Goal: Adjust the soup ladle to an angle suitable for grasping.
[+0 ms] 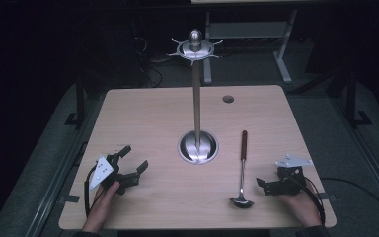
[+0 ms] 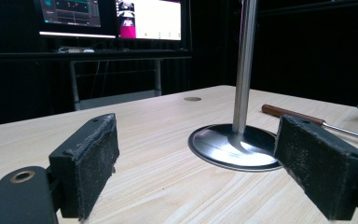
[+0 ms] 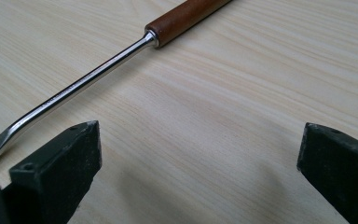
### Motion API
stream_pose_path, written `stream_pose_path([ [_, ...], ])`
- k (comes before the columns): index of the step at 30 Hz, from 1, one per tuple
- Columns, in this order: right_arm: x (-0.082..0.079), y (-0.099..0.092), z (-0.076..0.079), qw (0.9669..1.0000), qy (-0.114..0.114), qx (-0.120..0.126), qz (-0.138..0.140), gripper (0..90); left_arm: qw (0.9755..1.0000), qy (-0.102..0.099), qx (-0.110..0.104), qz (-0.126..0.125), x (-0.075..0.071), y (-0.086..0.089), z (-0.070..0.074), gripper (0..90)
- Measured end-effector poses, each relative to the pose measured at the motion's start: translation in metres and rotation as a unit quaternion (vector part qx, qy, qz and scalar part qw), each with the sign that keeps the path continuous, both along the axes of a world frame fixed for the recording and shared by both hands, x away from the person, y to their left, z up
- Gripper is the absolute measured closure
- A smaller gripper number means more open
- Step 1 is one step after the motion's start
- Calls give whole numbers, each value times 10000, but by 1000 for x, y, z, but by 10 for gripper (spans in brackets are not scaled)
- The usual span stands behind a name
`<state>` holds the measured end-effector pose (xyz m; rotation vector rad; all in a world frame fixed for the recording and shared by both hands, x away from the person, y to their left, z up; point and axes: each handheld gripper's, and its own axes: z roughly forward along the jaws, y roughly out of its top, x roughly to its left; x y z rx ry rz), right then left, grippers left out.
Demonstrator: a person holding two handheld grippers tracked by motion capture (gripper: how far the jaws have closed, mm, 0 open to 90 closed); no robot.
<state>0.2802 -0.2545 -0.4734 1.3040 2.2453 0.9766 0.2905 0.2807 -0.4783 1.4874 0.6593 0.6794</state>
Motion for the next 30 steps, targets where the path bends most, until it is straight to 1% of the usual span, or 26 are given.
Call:
stream_pose_path([
  [6,5,0,1,10000,33,-10,-6,10,10000,-13,-11,4,0,0,0,131],
  [9,8,0,4,10000,37,43,-31,66,10000,-21,1,11,0,0,0,131],
  [10,9,0,5,10000,29,58,-46,93,10000,13,-26,20,-1,0,0,131],
  [11,9,0,5,10000,29,58,-46,93,10000,13,-26,20,-1,0,0,131],
  [12,11,-1,7,9999,-39,71,-96,141,10000,0,1,12,0,0,0,131],
  [13,13,-1,7,9999,-31,74,-120,151,10000,3,-5,12,0,0,0,131],
  [14,15,-1,8,9999,1,73,-122,169,10000,0,-9,9,0,0,0,131],
  [16,19,-1,9,9999,-7,76,-100,227,10000,-4,-3,12,0,0,0,131],
  [17,19,-1,9,9999,-7,76,-100,227,10000,-4,-3,12,0,0,0,131],
  [18,22,-1,10,9999,-37,111,-109,264,10000,-7,0,10,0,0,0,131],
  [20,26,-1,11,9999,-33,109,-93,295,10000,-3,-3,8,0,0,0,131],
  [22,28,0,12,9999,-77,98,-77,328,10000,9,-2,12,0,0,0,131],
  [23,30,0,13,9998,-111,130,-76,344,10000,4,-3,9,0,0,0,131],
  [27,37,0,16,9996,-101,256,-95,410,10000,12,-19,15,-1,0,0,131],
  [30,41,-1,17,9993,-172,299,-127,469,10000,11,-1,11,0,0,0,131],
])
